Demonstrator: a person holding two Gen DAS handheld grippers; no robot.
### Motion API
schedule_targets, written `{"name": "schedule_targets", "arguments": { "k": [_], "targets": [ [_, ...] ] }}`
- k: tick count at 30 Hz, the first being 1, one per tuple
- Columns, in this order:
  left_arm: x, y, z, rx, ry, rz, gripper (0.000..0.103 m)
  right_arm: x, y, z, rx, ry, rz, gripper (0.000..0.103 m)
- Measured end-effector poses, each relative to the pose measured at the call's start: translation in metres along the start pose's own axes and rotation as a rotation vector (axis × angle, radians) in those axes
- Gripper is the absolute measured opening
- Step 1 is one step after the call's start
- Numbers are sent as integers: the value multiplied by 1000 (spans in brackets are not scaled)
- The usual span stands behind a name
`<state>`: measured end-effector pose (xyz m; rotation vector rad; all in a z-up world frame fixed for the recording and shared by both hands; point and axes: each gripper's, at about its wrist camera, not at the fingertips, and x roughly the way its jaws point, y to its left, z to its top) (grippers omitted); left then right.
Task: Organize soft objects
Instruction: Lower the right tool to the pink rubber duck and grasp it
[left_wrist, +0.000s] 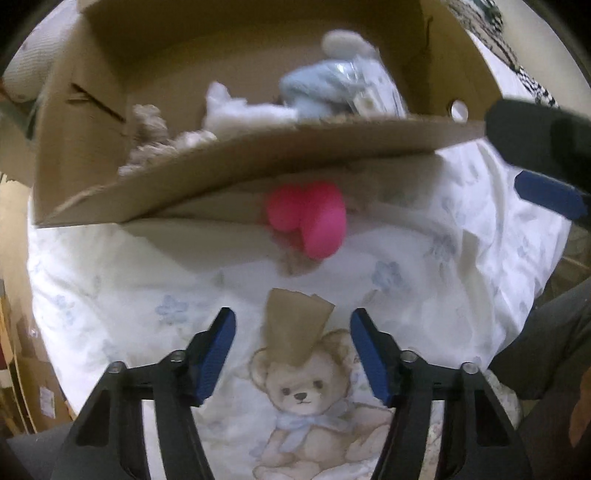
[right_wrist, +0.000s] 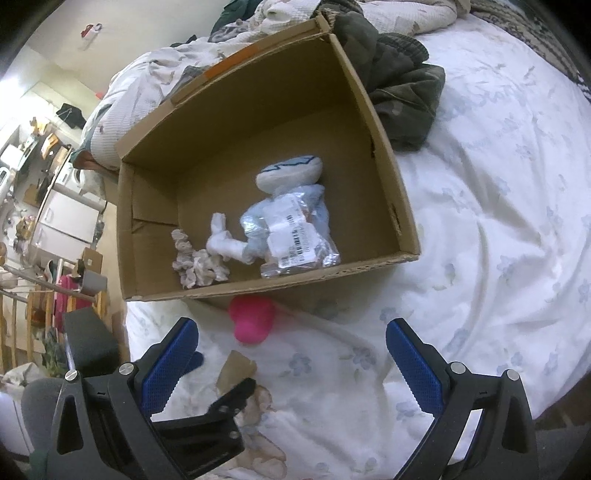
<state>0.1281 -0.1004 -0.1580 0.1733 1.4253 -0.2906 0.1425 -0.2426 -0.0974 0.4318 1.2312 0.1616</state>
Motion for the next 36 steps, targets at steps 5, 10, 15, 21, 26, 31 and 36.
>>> {"name": "schedule_targets", "arguments": {
  "k": [5,10,15,21,26,31,36],
  "targets": [
    [9,3,-2,-31,54,-22,25,2,-6,1,6,9,-16,103],
    [4,4,-3,-24,48,-36,11,2,-6,3,5,9,-7,103],
    [-15,17,0,-79,1,-50,8,8,1,3,-18,28,-3,103],
    [-47,52,-1,-212,-81,-75,8,16,1,-1,-18,72,28,103],
    [-73,94,2,-361,-152,-77,8,28,-2,-3,15,123,59,103],
    [-87,112,-4,-376,-221,-41,8,49,17,-6,-63,192,50,86],
    [-89,118,-13,-398,-207,-55,8,74,41,-3,-133,226,28,80]
  ]
}}
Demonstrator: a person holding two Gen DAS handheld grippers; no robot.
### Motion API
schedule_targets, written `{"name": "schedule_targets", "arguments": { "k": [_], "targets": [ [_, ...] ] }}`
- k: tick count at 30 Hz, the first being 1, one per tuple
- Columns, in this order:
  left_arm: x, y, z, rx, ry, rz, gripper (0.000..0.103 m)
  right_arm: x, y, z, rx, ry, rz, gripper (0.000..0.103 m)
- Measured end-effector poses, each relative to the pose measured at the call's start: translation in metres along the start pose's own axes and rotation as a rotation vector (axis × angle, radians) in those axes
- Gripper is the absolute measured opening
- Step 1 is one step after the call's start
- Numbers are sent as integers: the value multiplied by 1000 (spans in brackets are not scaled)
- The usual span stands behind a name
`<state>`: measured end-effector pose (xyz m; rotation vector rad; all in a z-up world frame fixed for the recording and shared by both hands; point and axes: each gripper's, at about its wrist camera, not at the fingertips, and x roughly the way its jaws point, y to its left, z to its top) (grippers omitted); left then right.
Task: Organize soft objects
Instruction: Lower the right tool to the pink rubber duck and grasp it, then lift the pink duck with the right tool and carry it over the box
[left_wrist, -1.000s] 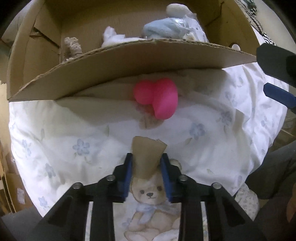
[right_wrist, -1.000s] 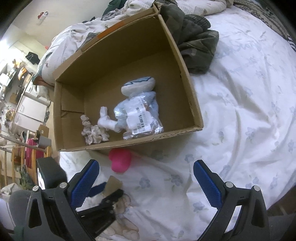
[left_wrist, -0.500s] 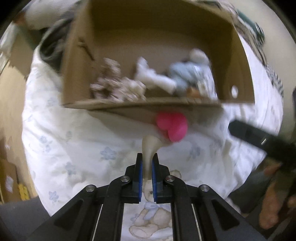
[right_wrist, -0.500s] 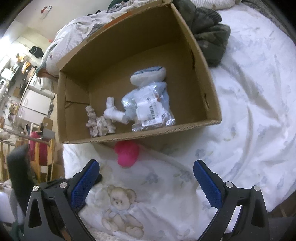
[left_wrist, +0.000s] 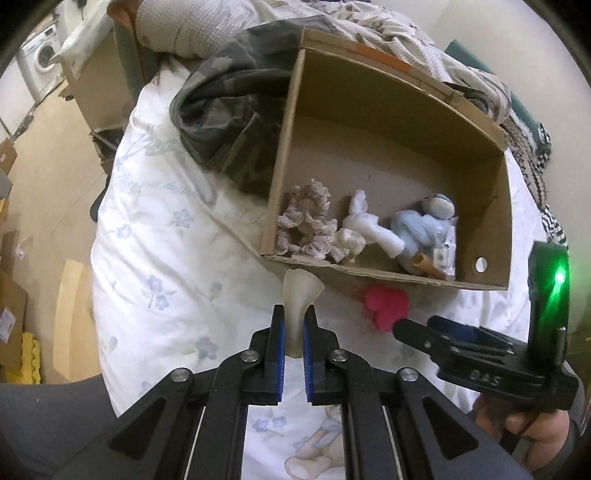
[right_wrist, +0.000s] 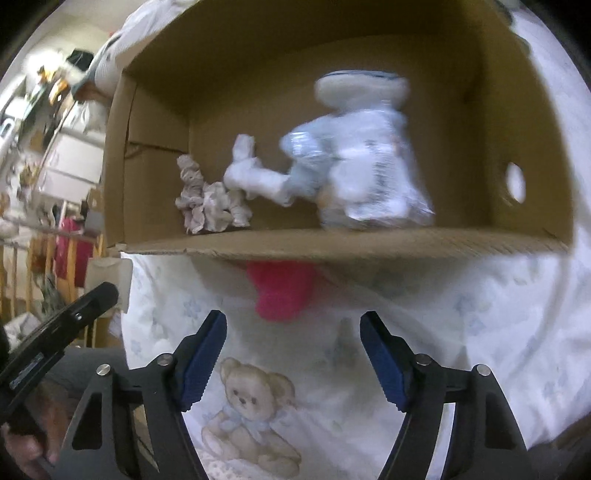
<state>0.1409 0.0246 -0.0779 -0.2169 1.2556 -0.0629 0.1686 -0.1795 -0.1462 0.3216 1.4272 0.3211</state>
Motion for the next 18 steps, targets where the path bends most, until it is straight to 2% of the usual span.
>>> {"name": "schedule_targets", "arguments": {
  "k": [2,5,7,10,11,12,18],
  "targets": [
    [5,-1,-2,-6,15,-4,8,8,6,4,-11,9,-3,77],
    [11,-5,-3,-2,28,2,8,18,10,7,-20,27,-12,62],
    [14,-6,-2,-3,34,3,8,23,11,7,-25,37,-25,59],
    [18,-8,-1,-2,44,5,8,26,11,7,-26,31,-54,35],
    [19,-9,-1,-1,45,6,8,26,11,9,-33,31,-63,34],
    [19,-10,-1,1,46,7,8,25,11,9,-36,28,-67,27],
    [21,-16,-1,11,36,23,8,21,13,2,-69,25,-75,25]
  ]
}}
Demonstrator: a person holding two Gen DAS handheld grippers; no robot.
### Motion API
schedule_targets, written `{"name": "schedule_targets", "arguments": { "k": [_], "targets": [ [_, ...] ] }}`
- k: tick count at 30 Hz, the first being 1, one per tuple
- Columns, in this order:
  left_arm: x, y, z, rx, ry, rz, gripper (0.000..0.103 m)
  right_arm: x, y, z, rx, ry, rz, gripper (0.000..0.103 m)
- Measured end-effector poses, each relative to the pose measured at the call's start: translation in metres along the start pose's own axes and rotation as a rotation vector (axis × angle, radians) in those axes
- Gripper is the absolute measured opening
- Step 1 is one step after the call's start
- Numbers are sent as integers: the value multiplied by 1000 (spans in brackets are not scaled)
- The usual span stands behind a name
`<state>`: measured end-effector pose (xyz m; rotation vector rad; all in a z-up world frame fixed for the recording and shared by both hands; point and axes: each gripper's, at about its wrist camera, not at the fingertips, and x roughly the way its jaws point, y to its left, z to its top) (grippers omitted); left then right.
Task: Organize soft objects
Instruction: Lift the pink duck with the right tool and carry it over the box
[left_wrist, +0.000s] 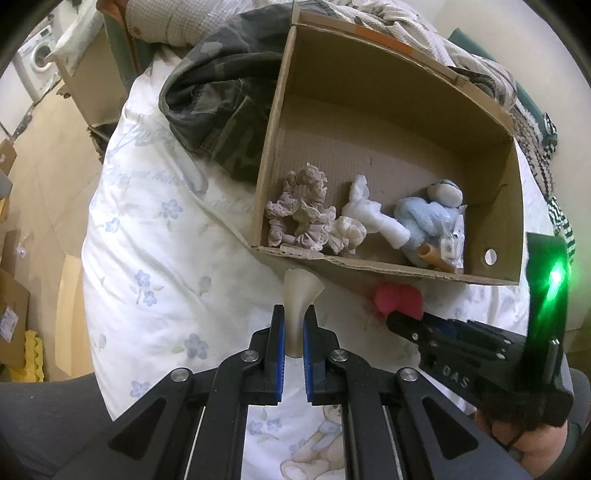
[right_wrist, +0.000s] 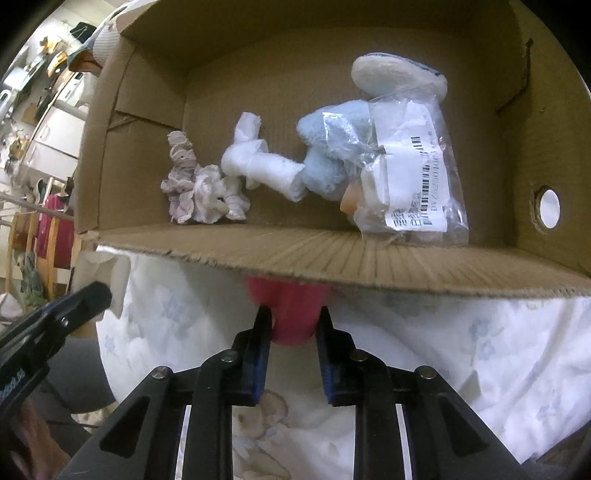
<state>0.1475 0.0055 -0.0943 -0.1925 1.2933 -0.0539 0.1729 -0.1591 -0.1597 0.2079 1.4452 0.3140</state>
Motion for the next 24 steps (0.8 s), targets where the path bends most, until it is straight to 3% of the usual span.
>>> {"name": "schedule_targets", "arguments": {
  "k": [18,22,24],
  "targets": [
    [-4,8,-6,-3,-51,92,8,-41,7,-31,-35,-65,80,25],
    [-16,10,-5,-18,-77,82,8,-63,9,-34,-53,-99,115,25],
    [-21,11,-3,-40,-58,41,8,-72,12,-35,-54,-123,135,25]
  ]
}}
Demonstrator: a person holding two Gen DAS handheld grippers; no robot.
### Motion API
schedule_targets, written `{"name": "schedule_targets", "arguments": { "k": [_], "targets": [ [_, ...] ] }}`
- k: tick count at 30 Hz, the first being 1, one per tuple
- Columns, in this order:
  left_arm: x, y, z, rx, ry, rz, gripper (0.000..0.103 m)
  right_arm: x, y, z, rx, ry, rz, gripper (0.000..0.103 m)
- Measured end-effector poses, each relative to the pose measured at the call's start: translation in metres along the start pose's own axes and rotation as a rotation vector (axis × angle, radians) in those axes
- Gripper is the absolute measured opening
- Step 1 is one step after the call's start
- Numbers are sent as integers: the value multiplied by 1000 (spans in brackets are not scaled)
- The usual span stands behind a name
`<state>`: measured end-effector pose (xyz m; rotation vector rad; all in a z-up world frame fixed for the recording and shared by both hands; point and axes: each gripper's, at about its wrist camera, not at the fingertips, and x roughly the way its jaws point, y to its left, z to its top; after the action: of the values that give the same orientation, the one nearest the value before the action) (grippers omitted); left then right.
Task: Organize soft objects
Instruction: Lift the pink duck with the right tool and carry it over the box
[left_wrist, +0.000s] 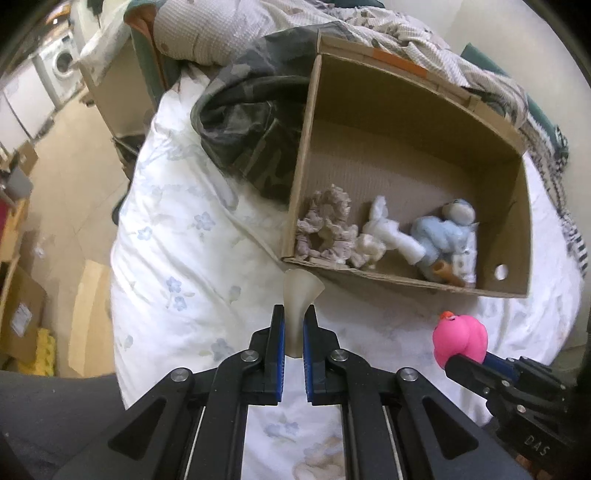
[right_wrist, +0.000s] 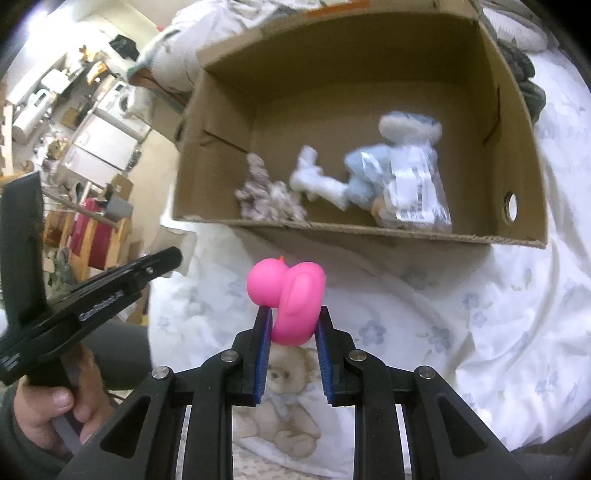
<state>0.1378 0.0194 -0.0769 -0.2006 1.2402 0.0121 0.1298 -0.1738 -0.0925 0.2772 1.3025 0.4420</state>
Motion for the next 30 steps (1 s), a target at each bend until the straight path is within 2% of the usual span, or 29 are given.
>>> {"name": "schedule_targets", "arguments": {
  "k": [5,9,18,24,27,30],
  "targets": [
    [-21,1,8,-22,-28,-23,8,-31,4,7,-13,-68,29,25],
    [-40,-6,20,17,-83,-18,8,-55,4,18,-16,-118,42,25],
    [-61,-21,68,66,-172,-16,8,-89,-2,59,-37,-235,16,25],
    [-42,-36,87,115,-185,-41,8,-78,-25,77,3,-276,5,25],
    [-22,-37,86,113,-169,-76,8,-57,-38,77,45,-235,4,25],
    [-2,-30,83,78,-141,-77,8,-41,-44,78,53,-207,-43,25]
  ]
}}
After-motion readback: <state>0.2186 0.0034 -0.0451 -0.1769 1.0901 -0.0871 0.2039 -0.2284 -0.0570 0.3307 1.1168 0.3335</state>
